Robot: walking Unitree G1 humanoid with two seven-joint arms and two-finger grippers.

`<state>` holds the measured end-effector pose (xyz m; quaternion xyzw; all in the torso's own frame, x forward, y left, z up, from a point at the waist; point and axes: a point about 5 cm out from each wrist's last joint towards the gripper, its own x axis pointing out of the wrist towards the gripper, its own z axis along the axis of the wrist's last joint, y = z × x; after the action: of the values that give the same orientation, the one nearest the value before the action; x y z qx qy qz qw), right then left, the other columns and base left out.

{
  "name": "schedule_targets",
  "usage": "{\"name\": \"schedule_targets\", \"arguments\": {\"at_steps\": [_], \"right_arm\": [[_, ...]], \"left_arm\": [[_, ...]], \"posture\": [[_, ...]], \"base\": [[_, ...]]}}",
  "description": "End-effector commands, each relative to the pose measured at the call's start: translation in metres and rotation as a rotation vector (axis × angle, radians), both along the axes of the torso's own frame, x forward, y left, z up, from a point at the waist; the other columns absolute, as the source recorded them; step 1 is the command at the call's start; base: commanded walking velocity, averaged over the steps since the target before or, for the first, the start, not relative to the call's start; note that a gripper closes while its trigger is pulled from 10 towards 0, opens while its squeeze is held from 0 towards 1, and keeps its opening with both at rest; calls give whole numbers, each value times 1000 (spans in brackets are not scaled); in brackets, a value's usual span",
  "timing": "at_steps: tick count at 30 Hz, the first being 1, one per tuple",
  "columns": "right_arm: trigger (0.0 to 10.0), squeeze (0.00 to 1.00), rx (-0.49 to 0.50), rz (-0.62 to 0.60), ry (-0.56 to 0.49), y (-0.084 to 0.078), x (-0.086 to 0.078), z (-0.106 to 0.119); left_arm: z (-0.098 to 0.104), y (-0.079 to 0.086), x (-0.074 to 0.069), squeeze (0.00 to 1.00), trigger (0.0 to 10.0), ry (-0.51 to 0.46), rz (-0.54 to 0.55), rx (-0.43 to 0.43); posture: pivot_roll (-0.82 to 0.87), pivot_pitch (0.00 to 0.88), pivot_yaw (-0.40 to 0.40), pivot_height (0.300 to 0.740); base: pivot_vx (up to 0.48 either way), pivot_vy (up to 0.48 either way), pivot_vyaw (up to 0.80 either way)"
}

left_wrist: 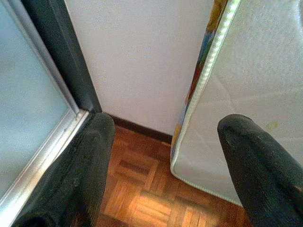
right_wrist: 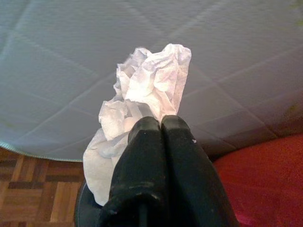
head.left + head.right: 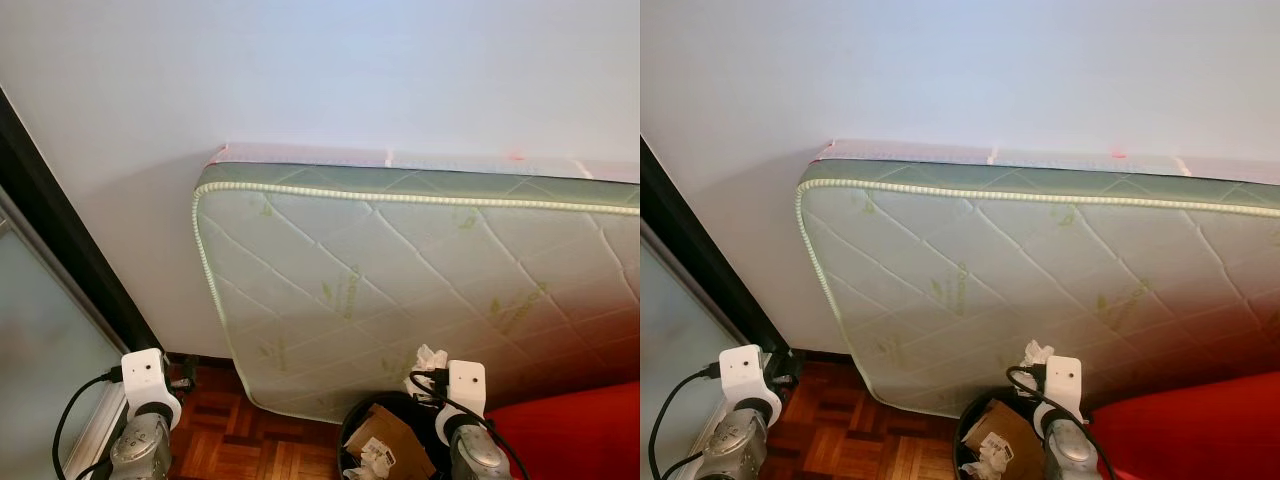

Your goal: Clean up the room

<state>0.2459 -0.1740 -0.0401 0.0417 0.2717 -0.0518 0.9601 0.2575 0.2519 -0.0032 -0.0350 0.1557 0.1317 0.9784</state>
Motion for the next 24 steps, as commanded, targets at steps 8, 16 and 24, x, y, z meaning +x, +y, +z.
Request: {"name": "schedule_targets", "arguments": {"at_steps": [8,16,24], "right_arm": [[10000,0,16,-108,28,-12,-1,-1],[10000,0,30,-75,41,-8,-2,-3],[10000,0,39,-61,52,-5,-3,-4]], "left_arm": [[3,-15,5,0,10000,-50,-138,-62],[19,-33,18,0,10000,-142,-336,-52],[19,-53,17,0,10000,-148,-479,-96]], "posture": [[109,18,-41,740],[122,22,-43,740],[125,24,-45,740]], "base": [[0,0,0],[0,0,0],[0,0,0]]}}
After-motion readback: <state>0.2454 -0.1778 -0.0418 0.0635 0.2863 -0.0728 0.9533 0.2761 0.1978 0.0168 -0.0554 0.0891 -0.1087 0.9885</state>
